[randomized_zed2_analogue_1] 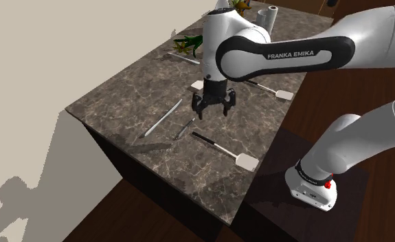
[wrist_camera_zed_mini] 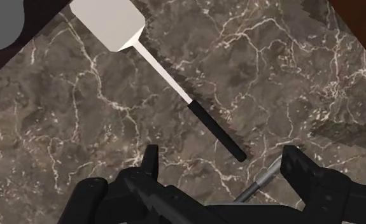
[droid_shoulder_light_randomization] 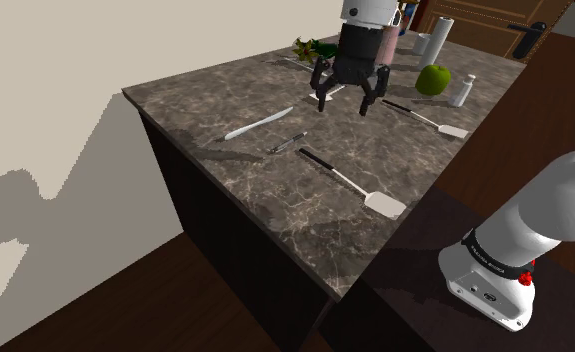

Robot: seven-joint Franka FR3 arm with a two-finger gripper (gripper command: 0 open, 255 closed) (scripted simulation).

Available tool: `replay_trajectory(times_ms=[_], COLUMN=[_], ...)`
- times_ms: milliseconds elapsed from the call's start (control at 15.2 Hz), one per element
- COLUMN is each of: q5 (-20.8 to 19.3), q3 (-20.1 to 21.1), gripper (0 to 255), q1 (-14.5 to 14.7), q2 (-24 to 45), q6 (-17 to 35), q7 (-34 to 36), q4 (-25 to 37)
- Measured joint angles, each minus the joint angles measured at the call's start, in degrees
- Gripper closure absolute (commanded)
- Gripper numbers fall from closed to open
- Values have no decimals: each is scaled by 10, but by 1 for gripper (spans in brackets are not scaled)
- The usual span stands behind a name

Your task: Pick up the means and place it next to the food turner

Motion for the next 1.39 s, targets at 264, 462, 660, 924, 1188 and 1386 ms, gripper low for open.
replay_trajectory(times_ms=[264,462,660,924,1188,1386], q5=[-19,-51,-88,-141,-184,-200], q3=[39,57,67,60,35,21], gripper=[0,0,0,0,0,0], q1=[-14,-22,-18,-2,22,36], q2=[82,154,226,321,411,452], q6=[45,66,89,104,102,100], q7=[121,214,308,423,520,564], q4=[49,106,159,238,331,375])
